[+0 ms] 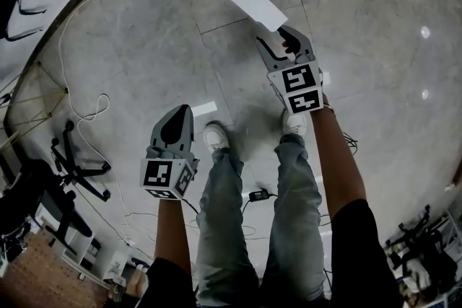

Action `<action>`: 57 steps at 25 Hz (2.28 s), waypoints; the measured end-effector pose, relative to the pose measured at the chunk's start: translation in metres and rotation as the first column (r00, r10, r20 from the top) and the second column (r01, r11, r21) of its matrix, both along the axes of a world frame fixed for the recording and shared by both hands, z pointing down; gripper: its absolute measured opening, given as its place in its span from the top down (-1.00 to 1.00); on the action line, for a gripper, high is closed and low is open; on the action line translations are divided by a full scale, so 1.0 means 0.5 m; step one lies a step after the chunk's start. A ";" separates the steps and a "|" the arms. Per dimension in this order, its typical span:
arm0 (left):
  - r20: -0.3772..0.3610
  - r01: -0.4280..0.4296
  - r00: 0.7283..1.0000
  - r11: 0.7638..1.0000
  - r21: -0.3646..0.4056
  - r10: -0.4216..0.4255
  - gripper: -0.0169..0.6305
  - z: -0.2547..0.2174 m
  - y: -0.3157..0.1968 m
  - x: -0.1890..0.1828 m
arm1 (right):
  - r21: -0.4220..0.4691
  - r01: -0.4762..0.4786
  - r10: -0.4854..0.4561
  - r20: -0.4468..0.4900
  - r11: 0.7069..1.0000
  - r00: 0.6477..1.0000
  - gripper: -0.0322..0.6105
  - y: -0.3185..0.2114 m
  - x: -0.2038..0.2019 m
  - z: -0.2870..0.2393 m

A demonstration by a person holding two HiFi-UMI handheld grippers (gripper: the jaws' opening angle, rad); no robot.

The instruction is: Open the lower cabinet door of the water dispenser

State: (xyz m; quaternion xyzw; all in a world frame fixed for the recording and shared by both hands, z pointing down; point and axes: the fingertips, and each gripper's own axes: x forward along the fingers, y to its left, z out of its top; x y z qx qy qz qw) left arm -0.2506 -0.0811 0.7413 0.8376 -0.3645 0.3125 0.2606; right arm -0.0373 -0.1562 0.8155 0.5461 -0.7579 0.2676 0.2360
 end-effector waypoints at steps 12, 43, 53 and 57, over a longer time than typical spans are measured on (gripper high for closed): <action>-0.017 -0.060 0.998 0.998 -0.032 0.060 0.91 0.002 0.021 -0.111 | -0.026 -0.015 0.015 0.004 1.000 1.000 0.26 0.040 -0.152 0.000; -0.051 0.007 0.999 0.999 -0.037 -0.009 0.91 -0.231 0.070 -0.140 | -0.084 -0.002 0.010 0.100 0.996 0.995 0.78 0.146 -0.291 -0.237; -0.081 0.018 0.997 1.000 0.002 -0.018 0.91 -0.385 0.066 -0.072 | -0.015 -0.011 0.011 0.044 1.000 0.999 0.85 0.141 -0.202 -0.444; -0.087 0.007 0.996 0.999 0.039 -0.004 0.91 -0.446 0.048 -0.033 | 0.028 -0.032 0.031 0.039 0.999 0.999 0.85 0.134 -0.152 -0.520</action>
